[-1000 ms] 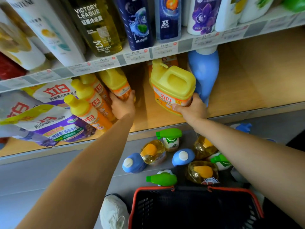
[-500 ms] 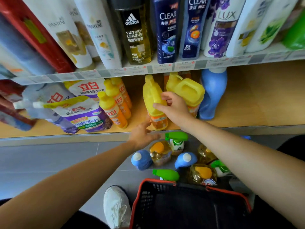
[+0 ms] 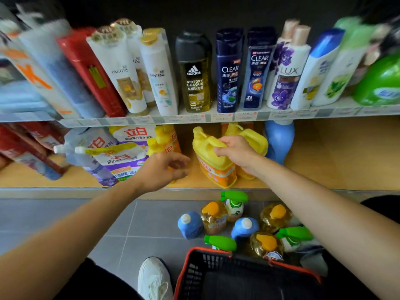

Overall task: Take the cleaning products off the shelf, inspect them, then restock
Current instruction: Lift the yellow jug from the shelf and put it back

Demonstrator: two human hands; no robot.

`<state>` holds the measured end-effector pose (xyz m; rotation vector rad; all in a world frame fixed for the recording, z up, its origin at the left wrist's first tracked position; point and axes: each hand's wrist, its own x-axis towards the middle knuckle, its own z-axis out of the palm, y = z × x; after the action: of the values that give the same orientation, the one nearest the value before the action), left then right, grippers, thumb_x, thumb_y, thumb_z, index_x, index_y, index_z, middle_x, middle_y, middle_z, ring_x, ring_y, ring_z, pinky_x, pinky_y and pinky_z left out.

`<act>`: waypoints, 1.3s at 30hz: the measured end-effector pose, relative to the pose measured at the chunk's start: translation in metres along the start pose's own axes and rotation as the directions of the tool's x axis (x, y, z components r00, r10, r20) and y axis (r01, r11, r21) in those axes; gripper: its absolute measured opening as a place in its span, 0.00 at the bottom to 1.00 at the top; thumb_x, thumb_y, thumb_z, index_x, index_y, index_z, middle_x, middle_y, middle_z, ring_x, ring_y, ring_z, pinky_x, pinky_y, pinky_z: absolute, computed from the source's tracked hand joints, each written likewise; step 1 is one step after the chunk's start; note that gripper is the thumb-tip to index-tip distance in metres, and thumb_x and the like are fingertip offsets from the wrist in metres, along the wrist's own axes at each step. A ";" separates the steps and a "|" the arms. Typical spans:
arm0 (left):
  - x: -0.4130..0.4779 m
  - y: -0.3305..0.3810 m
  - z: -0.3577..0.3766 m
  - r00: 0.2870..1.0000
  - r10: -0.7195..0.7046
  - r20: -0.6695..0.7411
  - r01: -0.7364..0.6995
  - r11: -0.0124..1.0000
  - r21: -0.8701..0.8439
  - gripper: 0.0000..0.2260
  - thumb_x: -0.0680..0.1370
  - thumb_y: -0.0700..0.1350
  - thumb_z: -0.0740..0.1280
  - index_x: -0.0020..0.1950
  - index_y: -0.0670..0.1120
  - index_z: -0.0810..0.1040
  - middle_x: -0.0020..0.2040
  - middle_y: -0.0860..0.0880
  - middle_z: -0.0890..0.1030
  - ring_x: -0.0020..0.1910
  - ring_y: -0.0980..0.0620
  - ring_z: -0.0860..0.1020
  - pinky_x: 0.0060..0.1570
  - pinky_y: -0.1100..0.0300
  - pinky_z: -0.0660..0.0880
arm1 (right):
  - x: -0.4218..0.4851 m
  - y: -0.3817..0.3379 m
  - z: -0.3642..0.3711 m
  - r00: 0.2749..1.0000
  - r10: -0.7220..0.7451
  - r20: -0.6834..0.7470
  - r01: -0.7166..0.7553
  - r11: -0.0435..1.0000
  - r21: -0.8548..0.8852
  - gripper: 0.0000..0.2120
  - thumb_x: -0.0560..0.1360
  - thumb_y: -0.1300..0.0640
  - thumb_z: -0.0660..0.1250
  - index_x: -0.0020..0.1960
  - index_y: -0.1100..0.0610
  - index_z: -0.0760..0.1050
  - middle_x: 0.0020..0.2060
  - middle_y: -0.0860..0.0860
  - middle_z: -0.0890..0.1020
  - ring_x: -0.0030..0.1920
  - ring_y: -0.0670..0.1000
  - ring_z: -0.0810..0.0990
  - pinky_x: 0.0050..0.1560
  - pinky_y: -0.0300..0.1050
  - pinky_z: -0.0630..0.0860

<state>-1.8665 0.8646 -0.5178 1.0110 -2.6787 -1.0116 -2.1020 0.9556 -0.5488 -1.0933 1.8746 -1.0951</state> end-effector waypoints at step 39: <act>-0.021 0.092 0.067 0.881 0.373 -0.291 -0.457 0.829 -0.321 0.22 0.69 0.51 0.79 0.62 0.51 0.82 0.49 0.54 0.87 0.47 0.53 0.85 0.51 0.58 0.82 | -0.128 -0.007 -0.126 0.977 -0.191 0.095 0.170 0.967 0.191 0.15 0.59 0.58 0.80 0.45 0.57 0.85 0.40 0.50 0.87 0.43 0.46 0.85 0.45 0.44 0.83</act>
<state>-1.9224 0.9663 -0.5098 0.3999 -2.2477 -1.1768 -2.1562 1.1091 -0.4729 -1.2111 1.5770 -1.2539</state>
